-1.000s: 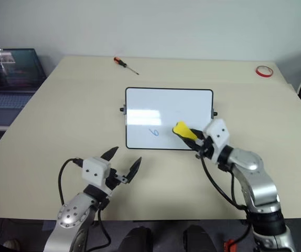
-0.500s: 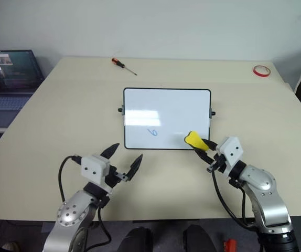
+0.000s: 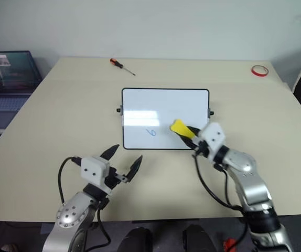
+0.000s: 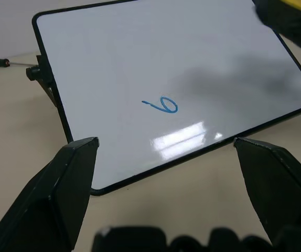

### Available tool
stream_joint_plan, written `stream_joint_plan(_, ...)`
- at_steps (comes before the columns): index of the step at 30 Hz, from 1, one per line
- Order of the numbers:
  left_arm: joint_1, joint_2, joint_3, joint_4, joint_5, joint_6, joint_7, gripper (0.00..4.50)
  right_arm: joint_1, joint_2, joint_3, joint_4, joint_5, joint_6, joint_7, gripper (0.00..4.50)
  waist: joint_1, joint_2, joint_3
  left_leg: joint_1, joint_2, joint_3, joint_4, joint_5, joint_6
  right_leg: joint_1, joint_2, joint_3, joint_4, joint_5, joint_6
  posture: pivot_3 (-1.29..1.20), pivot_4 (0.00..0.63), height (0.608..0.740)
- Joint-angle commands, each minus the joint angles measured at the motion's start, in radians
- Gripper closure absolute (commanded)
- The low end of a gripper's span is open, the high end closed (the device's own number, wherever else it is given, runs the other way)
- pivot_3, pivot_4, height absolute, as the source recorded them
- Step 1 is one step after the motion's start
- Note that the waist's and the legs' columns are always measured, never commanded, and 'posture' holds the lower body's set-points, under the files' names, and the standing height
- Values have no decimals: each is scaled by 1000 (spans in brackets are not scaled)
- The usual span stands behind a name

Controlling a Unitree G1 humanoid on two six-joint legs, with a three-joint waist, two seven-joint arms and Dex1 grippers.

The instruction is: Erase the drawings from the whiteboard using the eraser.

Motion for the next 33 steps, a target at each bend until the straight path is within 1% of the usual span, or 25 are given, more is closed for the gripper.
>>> stream_joint_plan(1, 19, -7, 13, -44, -22, -13, 7, 0, -100, 48, 56, 91, -61, -54, -29, 3325, 1, 0, 0, 0, 0, 0, 0, 0, 0, 0, 0, 0, 0, 0, 0, 0, 150, 740)
stream_joint_plan(3, 23, -8, 13, -44, -22, -16, 7, 0, -172, 81, 90, 176, -100, -69, -43, 3325, 2, 0, 0, 0, 0, -1, 0, 0, 0, 0, -1, 0, 0, 0, 0, 0, 150, 740)
stream_joint_plan(7, 25, -8, 8, -44, -18, -20, 7, 0, -265, 116, 118, 300, -153, -88, -67, 3325, 5, 0, 0, -1, 0, -1, 1, 0, 0, 0, -1, 0, 0, 0, 0, 0, 150, 740)
stream_joint_plan(11, 26, -11, 3, -38, -13, -27, 10, 0, -392, 172, 150, 509, -241, -117, -145, 3325, 2, 0, 0, -1, 0, 0, 1, 0, 0, 0, -2, -1, 1, 0, 0, 0, 150, 740)
stream_joint_plan(15, 31, -16, -3, -40, -5, -32, 16, 0, -432, 191, 195, 607, -317, -125, -172, 3325, 2, 0, 0, 0, 1, 0, 0, 0, 0, -1, -2, -1, 1, 0, 0, 0, 150, 740)
stream_joint_plan(20, 51, -18, -6, -52, 1, -38, 15, 0, -400, 175, 227, 624, -356, -113, -144, 3325, 2, 0, -1, 1, 1, 0, 1, 0, 0, 1, -2, 0, 2, 0, 0, 0, 150, 740)
stream_joint_plan(25, 52, -20, -7, -49, 5, -42, 19, 0, -290, 132, 279, 495, -351, -49, -25, 3325, 4, 0, -2, 4, 1, -2, 1, 0, 0, 4, -2, 0, 2, 0, 0, 0, 150, 740)
stream_joint_plan(28, 50, -23, -8, -41, 7, -48, 20, 0, -249, 101, 301, 449, -356, -3, 29, 3325, 3, 0, -2, 5, 0, -1, 2, 0, 0, 4, -2, -1, 3, 0, 0, 0, 150, 740)
stream_joint_plan(31, 55, -27, -7, -21, 7, -68, 17, 0, -258, 95, 273, 451, -351, 26, 16, 3325, 3, 0, -2, 6, 0, -1, 2, 0, 0, 5, -2, -1, 4, 0, 0, 0, 150, 740)
stream_joint_plan(33, 60, -30, -11, -11, 8, -80, 15, 0, -289, 116, 231, 475, -335, 32, -28, 3325, 3, 0, -2, 6, 0, -1, 2, 0, 0, 5, -2, 0, 5, 0, -1, 0, 150, 740)
